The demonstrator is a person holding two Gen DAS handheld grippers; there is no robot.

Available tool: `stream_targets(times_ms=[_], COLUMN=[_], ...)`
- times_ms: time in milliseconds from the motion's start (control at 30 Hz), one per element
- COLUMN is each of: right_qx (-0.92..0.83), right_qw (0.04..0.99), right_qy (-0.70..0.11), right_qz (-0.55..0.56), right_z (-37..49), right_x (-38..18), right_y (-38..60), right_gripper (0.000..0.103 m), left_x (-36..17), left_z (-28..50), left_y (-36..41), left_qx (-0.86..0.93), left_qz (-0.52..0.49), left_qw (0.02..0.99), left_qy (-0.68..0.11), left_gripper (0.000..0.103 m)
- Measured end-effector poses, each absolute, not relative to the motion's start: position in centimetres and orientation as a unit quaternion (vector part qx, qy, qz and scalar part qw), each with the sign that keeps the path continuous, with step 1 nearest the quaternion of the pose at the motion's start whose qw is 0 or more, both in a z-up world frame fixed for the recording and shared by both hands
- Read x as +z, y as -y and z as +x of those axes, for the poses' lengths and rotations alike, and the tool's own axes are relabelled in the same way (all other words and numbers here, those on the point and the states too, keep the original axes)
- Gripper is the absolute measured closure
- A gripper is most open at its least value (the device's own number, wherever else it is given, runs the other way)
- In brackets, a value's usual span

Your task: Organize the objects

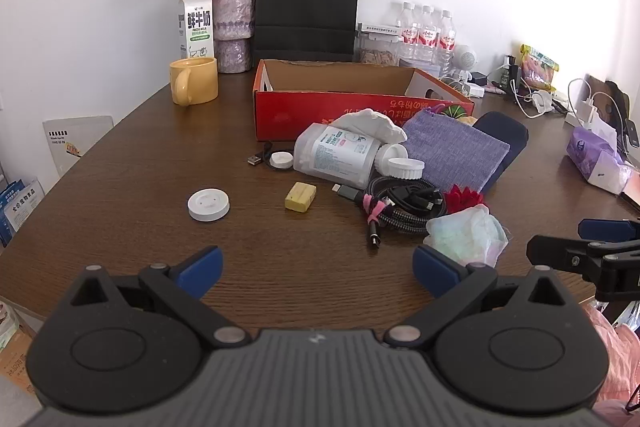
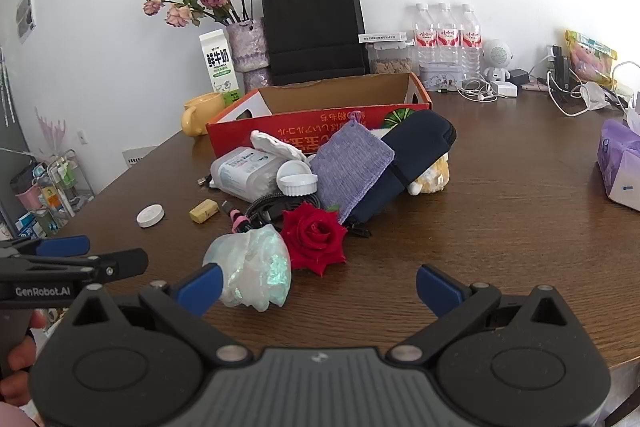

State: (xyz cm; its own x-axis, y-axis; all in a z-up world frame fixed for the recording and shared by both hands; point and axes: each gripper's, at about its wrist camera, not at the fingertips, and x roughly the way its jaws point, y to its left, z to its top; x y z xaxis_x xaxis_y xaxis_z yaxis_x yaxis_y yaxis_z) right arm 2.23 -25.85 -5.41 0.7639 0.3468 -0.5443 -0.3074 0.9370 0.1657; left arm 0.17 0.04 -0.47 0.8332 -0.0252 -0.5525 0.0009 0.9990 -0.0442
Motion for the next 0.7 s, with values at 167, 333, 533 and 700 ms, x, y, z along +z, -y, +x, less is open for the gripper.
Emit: stream_targets(times_ms=[167,333,533,700], right_qx=[0.175,0.175,0.175,0.174], right_qw=[0.938,0.939,0.939,0.939], right_qy=[-0.296,-0.295,-0.294,-0.294], right_qz=[0.035,0.035,0.036,0.036], right_z=[2.26,2.20,2.23,2.26], right_x=[-5.37,-5.27,-5.13,-5.11], right_y=[25.88,26.02,26.09,26.10], right_gripper=[0.000,0.000,0.000,0.000], left_x=[-0.47,-0.42,-0.34,-0.24], left_z=[0.16,0.16,0.15,0.12], left_y=[-0.04,-0.02,-0.05,-0.05], left_qx=[-0.007,-0.007,-0.007,-0.007], left_qz=[-0.021,-0.021,-0.022,-0.022], left_qw=[0.957,0.957,0.957,0.958], left_qy=[-0.289,-0.288,-0.288,-0.287], left_gripper=[0.000,0.000,0.000,0.000])
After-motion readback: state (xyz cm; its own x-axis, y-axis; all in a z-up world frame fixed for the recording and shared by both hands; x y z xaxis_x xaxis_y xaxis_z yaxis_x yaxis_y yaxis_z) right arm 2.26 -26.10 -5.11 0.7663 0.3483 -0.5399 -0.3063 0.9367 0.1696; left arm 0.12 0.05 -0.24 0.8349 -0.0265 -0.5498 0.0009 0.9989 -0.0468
